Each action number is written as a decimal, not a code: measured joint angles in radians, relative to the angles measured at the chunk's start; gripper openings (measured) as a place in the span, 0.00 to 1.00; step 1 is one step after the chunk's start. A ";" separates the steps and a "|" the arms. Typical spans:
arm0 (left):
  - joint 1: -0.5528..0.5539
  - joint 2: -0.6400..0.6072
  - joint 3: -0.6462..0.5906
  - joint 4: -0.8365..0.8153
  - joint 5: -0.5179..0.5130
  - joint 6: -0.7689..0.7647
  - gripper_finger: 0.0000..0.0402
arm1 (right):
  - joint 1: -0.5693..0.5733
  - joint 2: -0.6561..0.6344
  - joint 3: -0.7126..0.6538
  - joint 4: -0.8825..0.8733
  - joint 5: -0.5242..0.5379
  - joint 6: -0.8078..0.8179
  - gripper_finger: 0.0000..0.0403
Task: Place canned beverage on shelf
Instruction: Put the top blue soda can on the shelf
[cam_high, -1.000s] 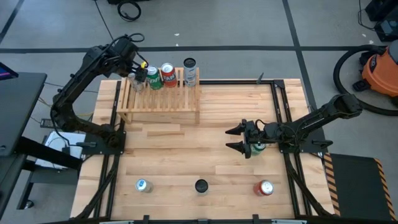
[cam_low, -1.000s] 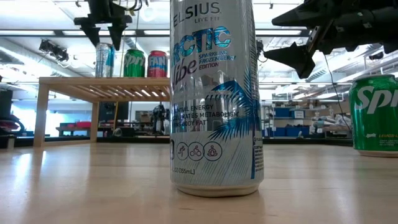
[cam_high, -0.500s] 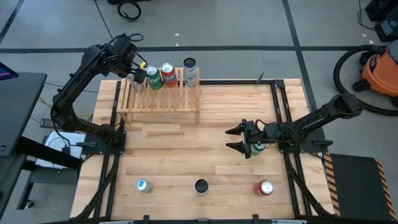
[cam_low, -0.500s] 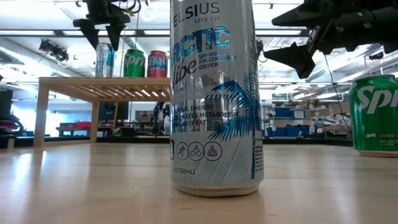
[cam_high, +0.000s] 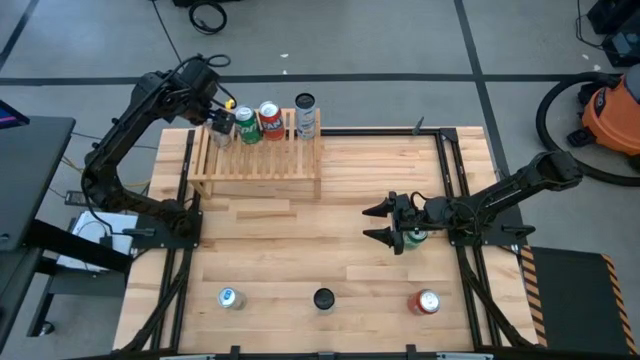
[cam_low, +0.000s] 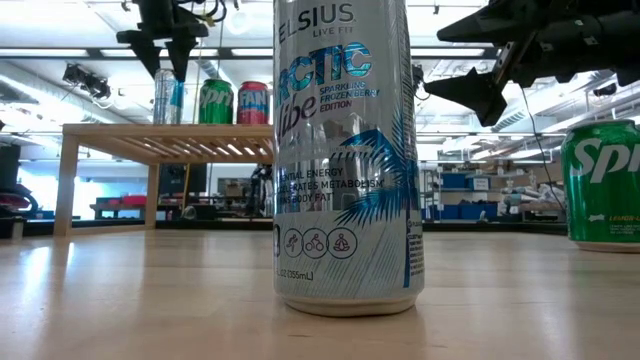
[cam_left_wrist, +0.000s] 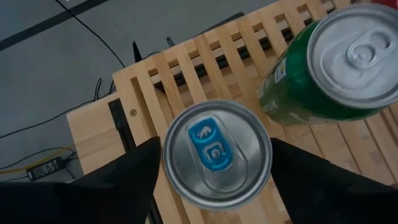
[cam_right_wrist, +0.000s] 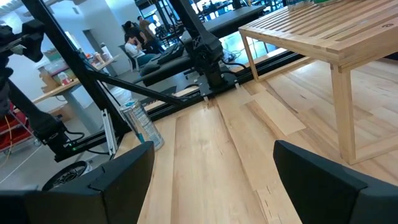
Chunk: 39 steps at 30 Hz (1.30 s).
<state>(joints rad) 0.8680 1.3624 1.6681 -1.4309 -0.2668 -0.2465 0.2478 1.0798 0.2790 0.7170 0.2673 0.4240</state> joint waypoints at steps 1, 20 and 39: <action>0.000 0.000 0.000 -0.004 0.000 0.002 0.71 | 0.000 0.000 0.000 0.000 0.000 0.000 0.84; 0.058 -0.002 0.002 -0.019 0.061 0.178 0.63 | 0.000 0.000 0.000 0.000 0.000 0.000 0.84; 0.058 -0.002 0.002 -0.009 0.096 0.550 0.63 | 0.000 0.000 0.000 0.000 0.000 0.000 0.84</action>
<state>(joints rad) 0.9264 1.3605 1.6703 -1.4401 -0.1705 0.3032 0.2477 1.0798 0.2790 0.7167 0.2675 0.4240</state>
